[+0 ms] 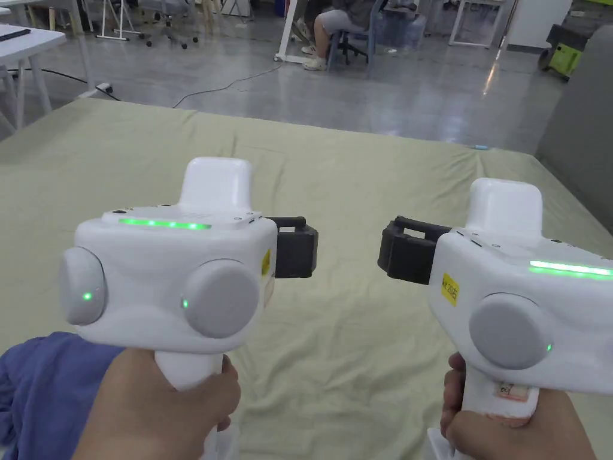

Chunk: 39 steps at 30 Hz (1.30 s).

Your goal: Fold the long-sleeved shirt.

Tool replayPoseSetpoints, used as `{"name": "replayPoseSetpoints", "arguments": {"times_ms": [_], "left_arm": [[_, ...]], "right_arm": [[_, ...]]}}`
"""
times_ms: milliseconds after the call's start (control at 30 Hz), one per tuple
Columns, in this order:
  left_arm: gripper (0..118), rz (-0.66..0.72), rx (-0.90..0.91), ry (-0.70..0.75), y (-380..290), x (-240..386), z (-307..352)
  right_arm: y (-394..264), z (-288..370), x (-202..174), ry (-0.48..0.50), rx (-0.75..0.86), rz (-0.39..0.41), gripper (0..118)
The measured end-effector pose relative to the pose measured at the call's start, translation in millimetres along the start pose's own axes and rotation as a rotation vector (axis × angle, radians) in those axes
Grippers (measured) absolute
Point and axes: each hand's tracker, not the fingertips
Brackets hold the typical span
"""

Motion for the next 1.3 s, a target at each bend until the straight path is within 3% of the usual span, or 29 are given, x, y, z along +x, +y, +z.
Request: {"name": "replayPoseSetpoints", "arguments": {"times_ms": [1300], "left_arm": [[108,-0.019,0.005,-0.023,-3.8,8.7,5.9]], "right_arm": [[2.3,7.4,0.6,0.020,0.020,-0.032,112]]}}
